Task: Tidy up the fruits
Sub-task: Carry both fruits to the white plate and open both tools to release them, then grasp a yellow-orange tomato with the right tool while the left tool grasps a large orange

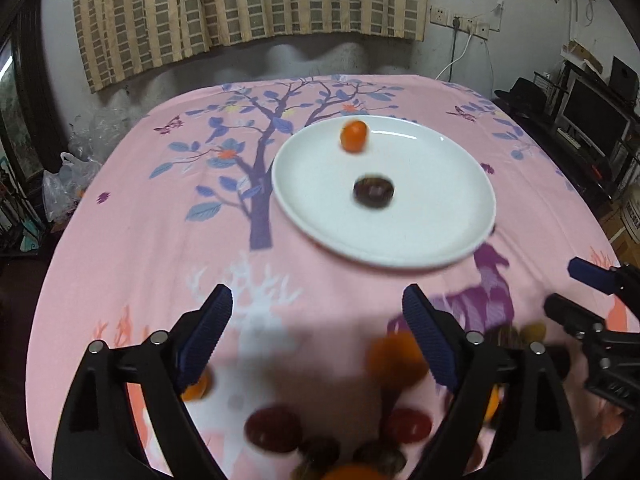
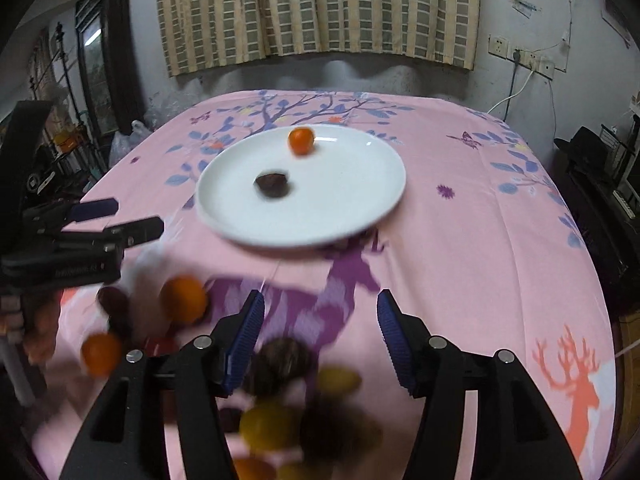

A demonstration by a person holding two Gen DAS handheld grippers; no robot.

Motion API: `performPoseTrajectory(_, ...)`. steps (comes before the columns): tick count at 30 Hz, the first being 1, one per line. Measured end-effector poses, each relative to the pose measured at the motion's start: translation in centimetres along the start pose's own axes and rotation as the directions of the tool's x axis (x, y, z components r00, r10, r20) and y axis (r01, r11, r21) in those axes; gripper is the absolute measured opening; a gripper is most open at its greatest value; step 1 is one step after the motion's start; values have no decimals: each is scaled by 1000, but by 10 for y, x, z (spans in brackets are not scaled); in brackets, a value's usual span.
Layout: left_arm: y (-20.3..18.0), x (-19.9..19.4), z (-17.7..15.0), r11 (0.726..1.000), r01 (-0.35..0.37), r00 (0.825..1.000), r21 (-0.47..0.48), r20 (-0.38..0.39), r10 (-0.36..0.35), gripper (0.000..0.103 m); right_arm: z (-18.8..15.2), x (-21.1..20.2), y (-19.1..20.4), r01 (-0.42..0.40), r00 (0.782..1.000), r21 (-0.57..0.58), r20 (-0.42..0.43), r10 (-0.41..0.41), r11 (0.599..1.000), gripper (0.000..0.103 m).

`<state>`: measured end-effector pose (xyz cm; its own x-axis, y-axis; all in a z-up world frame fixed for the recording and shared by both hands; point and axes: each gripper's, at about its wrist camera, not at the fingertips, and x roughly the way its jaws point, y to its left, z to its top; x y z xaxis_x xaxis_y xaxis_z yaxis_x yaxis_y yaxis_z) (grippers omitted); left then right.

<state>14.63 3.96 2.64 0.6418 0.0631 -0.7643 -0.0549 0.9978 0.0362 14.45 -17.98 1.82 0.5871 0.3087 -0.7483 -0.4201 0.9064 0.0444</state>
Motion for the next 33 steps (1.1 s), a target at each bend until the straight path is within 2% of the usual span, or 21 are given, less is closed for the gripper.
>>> performPoseTrajectory(6, 7, -32, -63, 1000, 8, 1000, 9, -12, -8, 89, -62, -39, 17, -32, 999, -16, -42, 32, 999, 60)
performPoseTrajectory(14, 16, -56, -113, 1000, 20, 999, -14, -28, -20, 90, -108, -43, 45, -65, 989, -25, -134, 61, 998, 60)
performPoseTrajectory(18, 16, -61, -123, 1000, 24, 999, -8, -35, -24, 90, -112, -24, 48, -58, 981, 6, -186, 58, 998, 56)
performPoseTrajectory(21, 16, -63, -127, 1000, 25, 999, -10, -36, -25, 90, -105, -17, 50, -38, 984, 16, -173, 40, 999, 54)
performPoseTrajectory(24, 16, -62, -129, 999, 35, 998, -17, -44, -36, 90, -98, -12, 51, -8, 987, 23, -162, 12, 1000, 37)
performPoseTrajectory(27, 14, -61, -127, 999, 41, 998, -14, -45, -42, 90, -97, -12, 50, -9, 988, 45, -153, 16, 999, 36)
performPoseTrajectory(31, 8, -56, -120, 999, 53, 998, -8, -44, -53, 90, -103, -22, 50, -51, 989, 45, -138, 57, 998, 36)
performPoseTrajectory(33, 2, -50, -116, 998, 60, 997, 10, -53, -59, 84, -107, -29, 50, -72, 989, 50, -125, 78, 996, 36)
